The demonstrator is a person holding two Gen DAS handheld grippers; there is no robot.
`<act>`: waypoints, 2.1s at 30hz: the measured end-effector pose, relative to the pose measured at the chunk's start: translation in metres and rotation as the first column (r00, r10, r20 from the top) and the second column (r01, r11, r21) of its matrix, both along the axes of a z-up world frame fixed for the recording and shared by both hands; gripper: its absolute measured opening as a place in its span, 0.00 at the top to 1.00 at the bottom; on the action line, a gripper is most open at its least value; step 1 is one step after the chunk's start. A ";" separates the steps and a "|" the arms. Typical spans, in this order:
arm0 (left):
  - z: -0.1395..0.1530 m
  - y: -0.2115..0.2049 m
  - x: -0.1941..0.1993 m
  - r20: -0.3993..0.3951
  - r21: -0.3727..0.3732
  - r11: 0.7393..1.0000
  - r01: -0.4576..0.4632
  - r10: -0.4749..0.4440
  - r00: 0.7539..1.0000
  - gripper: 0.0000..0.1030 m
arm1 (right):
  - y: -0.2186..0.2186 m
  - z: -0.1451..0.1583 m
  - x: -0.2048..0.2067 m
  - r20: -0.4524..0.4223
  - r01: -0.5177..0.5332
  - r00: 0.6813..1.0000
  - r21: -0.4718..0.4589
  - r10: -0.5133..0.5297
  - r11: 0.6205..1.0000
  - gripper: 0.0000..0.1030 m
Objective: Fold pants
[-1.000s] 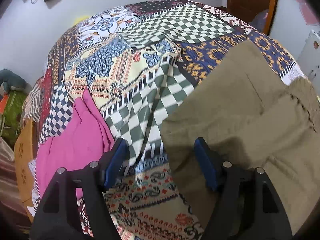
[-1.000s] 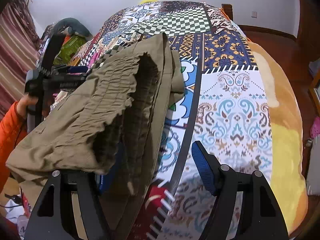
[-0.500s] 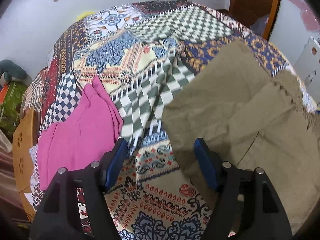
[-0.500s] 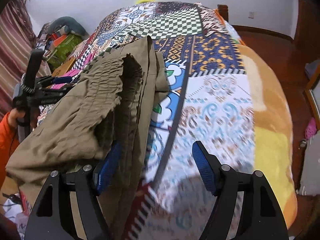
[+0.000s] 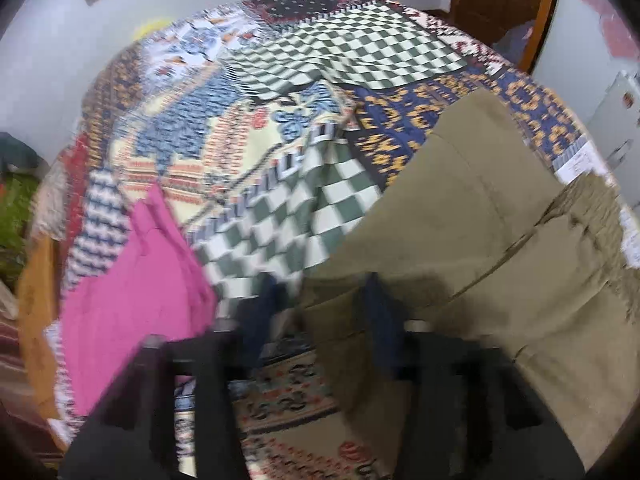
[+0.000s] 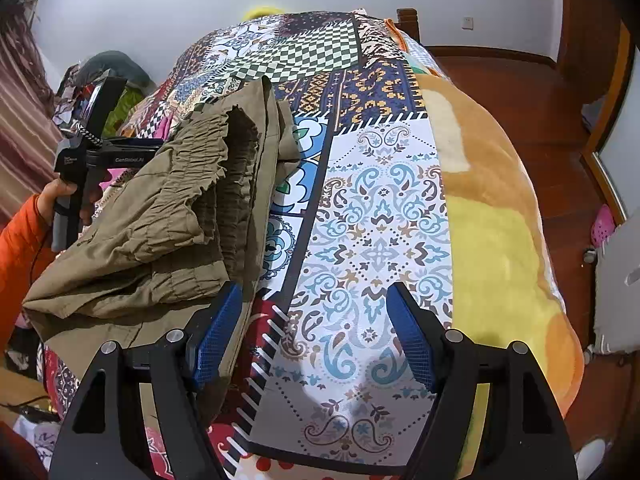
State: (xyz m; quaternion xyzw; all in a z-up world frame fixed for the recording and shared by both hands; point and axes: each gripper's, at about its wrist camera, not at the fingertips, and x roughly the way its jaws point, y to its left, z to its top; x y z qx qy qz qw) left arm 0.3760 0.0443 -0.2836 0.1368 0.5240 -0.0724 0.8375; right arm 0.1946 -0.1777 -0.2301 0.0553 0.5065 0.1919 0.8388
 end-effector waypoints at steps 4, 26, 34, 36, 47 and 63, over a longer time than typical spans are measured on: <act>0.005 0.008 -0.007 0.008 0.003 1.000 -0.013 0.013 1.000 0.95 | 0.003 0.001 0.002 0.005 0.000 1.000 0.002 0.000 1.000 0.31; 0.003 0.027 -0.025 -0.085 -0.246 0.965 -0.095 0.076 0.994 0.49 | 0.006 0.002 -0.009 0.002 0.014 1.000 0.020 -0.014 1.000 0.31; -0.002 0.002 -0.007 -0.051 -0.231 0.973 -0.029 0.018 0.999 0.78 | 0.002 -0.005 -0.004 -0.017 0.037 0.999 0.013 -0.037 0.999 0.31; -0.002 0.007 -0.004 -0.049 -0.238 0.971 -0.038 0.027 0.998 0.84 | 0.002 -0.004 -0.004 -0.015 0.036 0.999 0.014 -0.036 0.999 0.31; 0.017 0.046 -0.058 -0.007 -0.169 0.977 -0.132 0.132 0.991 0.93 | 0.006 0.007 -0.009 0.020 0.022 1.000 0.012 -0.022 1.000 0.31; 0.042 0.067 -0.220 0.007 -0.295 0.930 -0.218 0.230 0.973 0.95 | 0.035 0.039 -0.017 0.139 -0.029 0.990 -0.046 0.035 0.999 0.31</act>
